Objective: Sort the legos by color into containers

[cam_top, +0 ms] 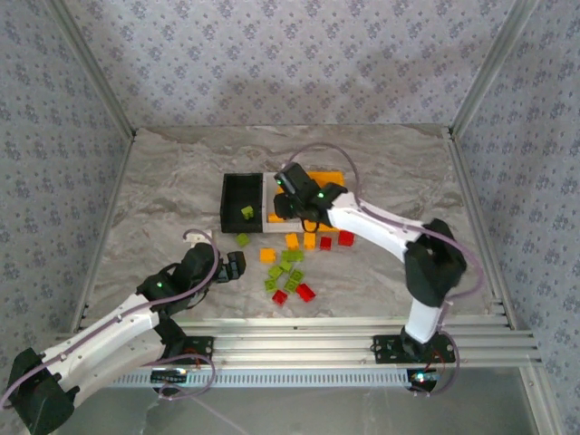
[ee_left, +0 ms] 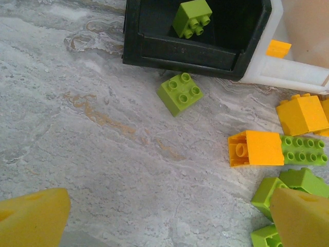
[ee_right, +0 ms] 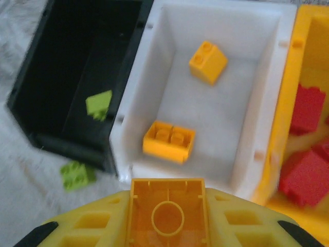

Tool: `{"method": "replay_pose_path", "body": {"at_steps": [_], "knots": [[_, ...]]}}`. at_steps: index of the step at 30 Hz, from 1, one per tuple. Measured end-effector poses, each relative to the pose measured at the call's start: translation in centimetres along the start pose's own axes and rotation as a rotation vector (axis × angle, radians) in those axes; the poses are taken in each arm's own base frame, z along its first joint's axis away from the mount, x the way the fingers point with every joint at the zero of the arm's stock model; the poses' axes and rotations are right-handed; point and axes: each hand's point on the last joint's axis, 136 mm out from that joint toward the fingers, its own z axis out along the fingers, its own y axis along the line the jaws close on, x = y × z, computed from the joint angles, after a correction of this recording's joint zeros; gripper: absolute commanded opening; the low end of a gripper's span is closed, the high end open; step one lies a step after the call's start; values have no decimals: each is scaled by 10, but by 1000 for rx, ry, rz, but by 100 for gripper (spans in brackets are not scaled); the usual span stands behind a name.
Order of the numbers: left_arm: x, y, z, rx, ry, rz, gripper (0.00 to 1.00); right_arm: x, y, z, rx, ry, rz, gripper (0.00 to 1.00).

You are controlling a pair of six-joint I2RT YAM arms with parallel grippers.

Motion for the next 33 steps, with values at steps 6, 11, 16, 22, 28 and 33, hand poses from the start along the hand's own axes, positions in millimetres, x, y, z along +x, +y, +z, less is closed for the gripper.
{"method": "replay_pose_path", "body": {"at_steps": [6,11,16,22,28,33], "knots": [[3,-3,1,16,20,28,100,-11,-15,53,86,34,5,48],[7,-7,6,12,61,77,100,-20,-21,63,102,30,22,73],[14,-19,18,20,137,135,97,-27,-19,48,82,-13,29,81],[19,-51,42,41,200,225,87,-16,-30,-9,40,-85,63,84],[25,-80,70,51,229,294,76,6,-46,-48,17,-136,97,84],[29,-83,92,14,243,319,68,26,-60,-63,26,-140,111,84]]}}
